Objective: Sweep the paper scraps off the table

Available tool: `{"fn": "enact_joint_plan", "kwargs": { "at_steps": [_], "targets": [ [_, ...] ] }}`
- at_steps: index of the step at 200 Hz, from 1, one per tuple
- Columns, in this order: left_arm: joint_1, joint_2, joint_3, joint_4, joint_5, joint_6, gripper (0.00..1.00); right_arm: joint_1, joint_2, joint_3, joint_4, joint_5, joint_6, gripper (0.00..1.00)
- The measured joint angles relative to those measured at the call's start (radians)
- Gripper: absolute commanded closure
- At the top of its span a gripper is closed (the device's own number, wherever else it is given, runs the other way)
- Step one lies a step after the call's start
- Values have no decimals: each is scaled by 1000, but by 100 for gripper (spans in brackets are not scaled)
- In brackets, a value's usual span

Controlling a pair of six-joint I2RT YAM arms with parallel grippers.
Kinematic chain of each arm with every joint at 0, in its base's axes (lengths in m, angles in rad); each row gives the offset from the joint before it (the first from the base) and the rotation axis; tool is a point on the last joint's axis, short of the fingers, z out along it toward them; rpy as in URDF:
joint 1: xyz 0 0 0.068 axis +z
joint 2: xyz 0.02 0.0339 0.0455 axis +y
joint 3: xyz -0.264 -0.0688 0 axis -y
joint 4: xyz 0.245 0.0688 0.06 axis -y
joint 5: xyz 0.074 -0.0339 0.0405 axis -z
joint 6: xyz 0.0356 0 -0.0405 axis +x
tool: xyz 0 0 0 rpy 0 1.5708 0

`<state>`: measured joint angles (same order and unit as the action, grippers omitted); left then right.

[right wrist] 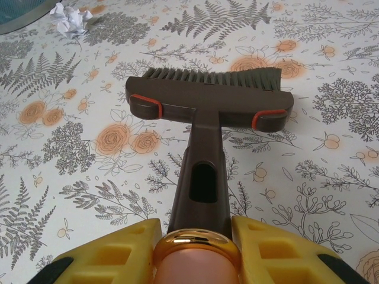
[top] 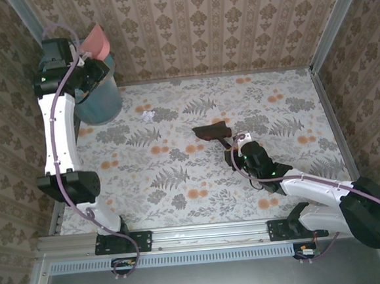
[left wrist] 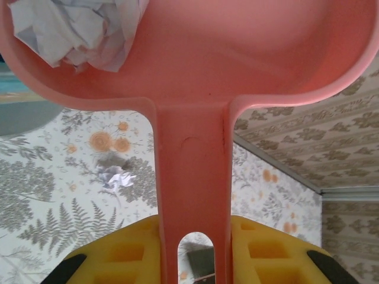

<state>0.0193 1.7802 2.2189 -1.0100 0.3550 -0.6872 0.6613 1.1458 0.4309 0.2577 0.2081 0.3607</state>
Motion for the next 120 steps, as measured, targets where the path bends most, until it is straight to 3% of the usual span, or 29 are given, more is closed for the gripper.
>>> {"fn": "enact_joint_plan", "kwargs": {
  "at_steps": [120],
  "targets": [
    [112,223,141,174,237,-305,100,1,0,1,-11,1,-26,100]
  ]
}}
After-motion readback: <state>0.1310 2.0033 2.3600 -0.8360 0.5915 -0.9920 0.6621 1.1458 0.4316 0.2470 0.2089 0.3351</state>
